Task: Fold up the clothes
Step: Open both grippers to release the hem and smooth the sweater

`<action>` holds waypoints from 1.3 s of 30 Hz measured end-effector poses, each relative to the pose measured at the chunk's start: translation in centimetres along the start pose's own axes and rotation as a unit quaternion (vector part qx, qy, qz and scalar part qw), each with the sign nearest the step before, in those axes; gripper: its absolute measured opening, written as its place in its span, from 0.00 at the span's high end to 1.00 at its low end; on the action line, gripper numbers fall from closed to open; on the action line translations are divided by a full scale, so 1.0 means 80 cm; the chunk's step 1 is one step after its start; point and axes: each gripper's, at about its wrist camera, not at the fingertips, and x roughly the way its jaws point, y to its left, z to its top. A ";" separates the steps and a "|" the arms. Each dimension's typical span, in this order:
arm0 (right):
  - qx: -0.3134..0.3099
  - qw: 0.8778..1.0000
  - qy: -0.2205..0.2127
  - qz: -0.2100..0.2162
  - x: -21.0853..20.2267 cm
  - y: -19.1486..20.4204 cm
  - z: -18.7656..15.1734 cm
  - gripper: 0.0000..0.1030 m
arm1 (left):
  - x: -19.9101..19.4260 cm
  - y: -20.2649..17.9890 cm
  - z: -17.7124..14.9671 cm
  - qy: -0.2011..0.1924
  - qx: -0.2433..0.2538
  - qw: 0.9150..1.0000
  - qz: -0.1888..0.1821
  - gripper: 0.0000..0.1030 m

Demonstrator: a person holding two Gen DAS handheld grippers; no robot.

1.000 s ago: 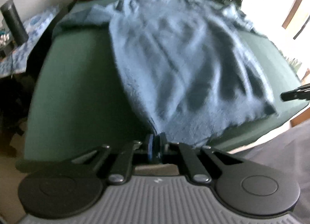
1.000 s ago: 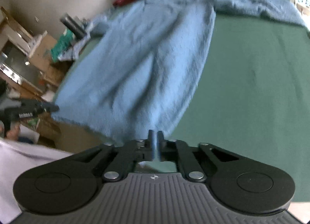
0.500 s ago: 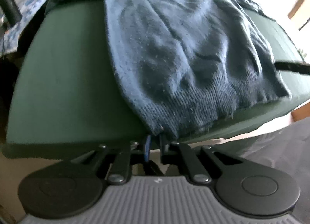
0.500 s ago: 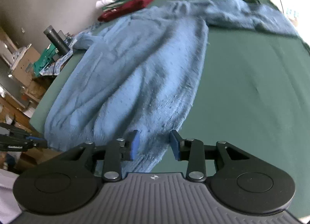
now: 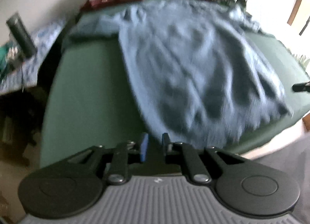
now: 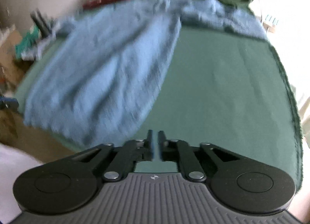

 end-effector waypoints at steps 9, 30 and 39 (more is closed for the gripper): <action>-0.133 0.991 0.004 0.017 0.043 0.068 0.002 0.73 | 0.077 -0.061 0.002 0.016 0.044 0.999 -0.015 0.72; -0.005 0.995 -0.059 -0.077 0.082 0.005 0.063 0.62 | 0.081 -0.035 -0.013 0.023 0.020 1.000 0.001 0.33; -0.076 0.986 -0.065 -0.130 0.075 -0.001 0.055 0.97 | 0.082 -0.033 -0.014 0.020 0.009 1.000 -0.003 0.31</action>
